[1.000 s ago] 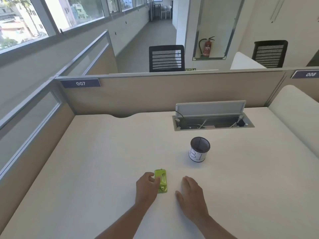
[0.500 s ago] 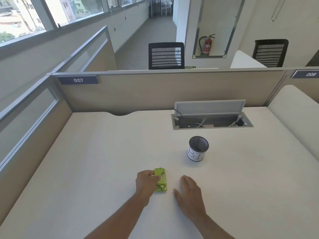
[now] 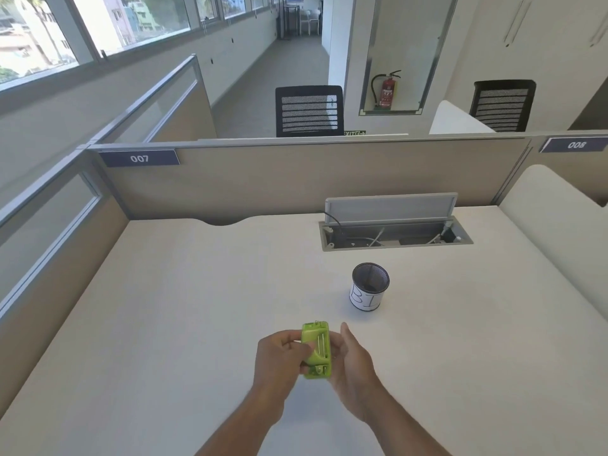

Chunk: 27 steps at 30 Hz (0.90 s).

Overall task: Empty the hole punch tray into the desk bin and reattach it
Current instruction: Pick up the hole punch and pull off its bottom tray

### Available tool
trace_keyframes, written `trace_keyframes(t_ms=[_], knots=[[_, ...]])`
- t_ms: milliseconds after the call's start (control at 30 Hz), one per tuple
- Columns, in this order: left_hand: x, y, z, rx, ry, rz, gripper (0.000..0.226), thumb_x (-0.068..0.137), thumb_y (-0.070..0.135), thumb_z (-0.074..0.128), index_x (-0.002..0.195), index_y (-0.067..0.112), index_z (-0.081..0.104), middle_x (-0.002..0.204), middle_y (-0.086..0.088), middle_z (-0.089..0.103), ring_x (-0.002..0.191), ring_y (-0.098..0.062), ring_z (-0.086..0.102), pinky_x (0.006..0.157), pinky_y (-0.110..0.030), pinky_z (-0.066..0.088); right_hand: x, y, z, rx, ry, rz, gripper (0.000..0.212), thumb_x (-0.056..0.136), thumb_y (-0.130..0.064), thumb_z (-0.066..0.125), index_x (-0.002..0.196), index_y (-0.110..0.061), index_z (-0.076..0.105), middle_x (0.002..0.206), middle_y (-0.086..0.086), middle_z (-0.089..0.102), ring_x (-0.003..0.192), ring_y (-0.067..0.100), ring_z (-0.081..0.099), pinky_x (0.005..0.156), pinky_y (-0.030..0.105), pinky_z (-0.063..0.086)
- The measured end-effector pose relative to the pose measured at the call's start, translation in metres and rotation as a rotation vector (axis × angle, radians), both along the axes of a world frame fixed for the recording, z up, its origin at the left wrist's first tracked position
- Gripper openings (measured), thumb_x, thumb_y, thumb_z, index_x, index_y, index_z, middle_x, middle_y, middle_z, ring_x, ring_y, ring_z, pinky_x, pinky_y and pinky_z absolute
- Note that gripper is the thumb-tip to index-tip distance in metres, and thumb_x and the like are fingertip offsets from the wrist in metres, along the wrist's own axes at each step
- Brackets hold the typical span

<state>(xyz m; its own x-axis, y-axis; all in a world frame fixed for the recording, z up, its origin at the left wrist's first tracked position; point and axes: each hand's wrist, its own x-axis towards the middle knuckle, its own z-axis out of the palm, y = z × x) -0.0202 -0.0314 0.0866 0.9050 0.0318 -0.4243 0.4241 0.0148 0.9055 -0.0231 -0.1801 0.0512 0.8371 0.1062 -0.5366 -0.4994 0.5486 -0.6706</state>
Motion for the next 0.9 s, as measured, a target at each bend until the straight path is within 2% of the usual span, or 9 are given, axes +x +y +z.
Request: trace_keyframes(t_ms=[67, 133, 233, 367, 767, 833, 900], knots=[[-0.008, -0.002, 0.008, 0.0, -0.021, -0.009, 0.016, 0.094, 0.002, 0.075, 0.098, 0.013, 0.086, 0.084, -0.018, 0.085, 0.081, -0.036, 0.083, 0.082, -0.051, 0.069, -0.004, 0.001, 0.004, 0.14, 0.015, 0.011, 0.075, 0.112, -0.052, 0.026, 0.138, 0.009, 0.062, 0.14, 0.043, 0.06, 0.11, 0.044, 0.062, 0.089, 0.05, 0.051], [-0.015, -0.003, 0.015, -0.007, -0.034, -0.008, 0.014, 0.094, 0.002, 0.076, 0.1, 0.011, 0.085, 0.081, -0.015, 0.085, 0.07, -0.027, 0.079, 0.073, -0.043, 0.066, -0.007, 0.003, 0.007, 0.221, 0.014, 0.025, 0.076, 0.111, -0.053, 0.027, 0.142, 0.01, 0.057, 0.144, 0.044, 0.056, 0.101, 0.041, 0.065, 0.081, 0.046, 0.052], [-0.025, -0.004, 0.023, -0.005, -0.039, -0.014, 0.016, 0.094, 0.001, 0.076, 0.101, 0.013, 0.084, 0.084, -0.011, 0.087, 0.068, -0.02, 0.077, 0.064, -0.034, 0.06, -0.012, 0.005, 0.01, 0.294, 0.019, 0.034, 0.075, 0.11, -0.053, 0.03, 0.143, 0.009, 0.056, 0.14, 0.043, 0.059, 0.09, 0.039, 0.069, 0.068, 0.042, 0.054], [-0.037, -0.005, 0.027, -0.017, -0.038, -0.041, 0.021, 0.093, -0.003, 0.075, 0.097, 0.015, 0.086, 0.085, -0.011, 0.087, 0.07, -0.021, 0.078, 0.064, -0.033, 0.059, -0.018, 0.006, 0.012, 0.287, 0.021, 0.055, 0.073, 0.108, -0.054, 0.038, 0.139, 0.008, 0.061, 0.112, 0.028, 0.072, 0.082, 0.035, 0.074, 0.058, 0.037, 0.055], [-0.047, -0.003, 0.03, -0.013, -0.071, -0.021, 0.026, 0.09, -0.011, 0.076, 0.095, 0.012, 0.088, 0.081, -0.015, 0.087, 0.062, -0.019, 0.078, 0.051, -0.024, 0.059, -0.024, 0.014, 0.019, 0.222, 0.06, 0.035, 0.073, 0.107, -0.053, 0.038, 0.13, 0.01, 0.066, 0.1, 0.024, 0.073, 0.072, 0.032, 0.071, 0.049, 0.033, 0.049], [-0.048, -0.003, 0.032, -0.015, -0.078, -0.028, 0.024, 0.088, -0.007, 0.079, 0.093, 0.014, 0.089, 0.08, -0.015, 0.086, 0.061, -0.019, 0.076, 0.052, -0.025, 0.059, -0.026, 0.014, 0.021, 0.221, 0.062, 0.03, 0.073, 0.108, -0.053, 0.037, 0.128, 0.009, 0.069, 0.097, 0.024, 0.074, 0.07, 0.033, 0.071, 0.049, 0.032, 0.049], [-0.049, -0.005, 0.035, -0.017, -0.09, -0.029, 0.018, 0.078, 0.006, 0.082, 0.089, 0.019, 0.09, 0.079, -0.014, 0.086, 0.061, -0.019, 0.076, 0.052, -0.025, 0.059, -0.027, 0.014, 0.022, 0.224, 0.064, 0.023, 0.071, 0.107, -0.053, 0.036, 0.121, 0.005, 0.074, 0.095, 0.024, 0.073, 0.07, 0.033, 0.071, 0.049, 0.032, 0.048]])
